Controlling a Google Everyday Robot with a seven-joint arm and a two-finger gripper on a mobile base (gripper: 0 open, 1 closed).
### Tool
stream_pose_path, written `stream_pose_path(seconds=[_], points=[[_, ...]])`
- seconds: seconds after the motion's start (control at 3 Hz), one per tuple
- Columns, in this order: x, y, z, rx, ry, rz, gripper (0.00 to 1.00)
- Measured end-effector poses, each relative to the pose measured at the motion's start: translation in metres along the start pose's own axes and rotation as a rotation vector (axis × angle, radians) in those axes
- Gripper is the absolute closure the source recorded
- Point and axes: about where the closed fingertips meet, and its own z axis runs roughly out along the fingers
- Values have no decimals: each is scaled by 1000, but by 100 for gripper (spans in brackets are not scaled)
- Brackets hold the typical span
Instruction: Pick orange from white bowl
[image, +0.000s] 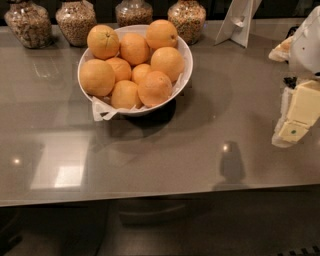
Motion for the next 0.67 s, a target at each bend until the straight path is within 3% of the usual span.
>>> stream_pose_path(seconds=[0.33, 0.67], points=[[-1, -1, -1, 6, -6, 1, 0], [-20, -16, -2, 46, -91, 9, 0]])
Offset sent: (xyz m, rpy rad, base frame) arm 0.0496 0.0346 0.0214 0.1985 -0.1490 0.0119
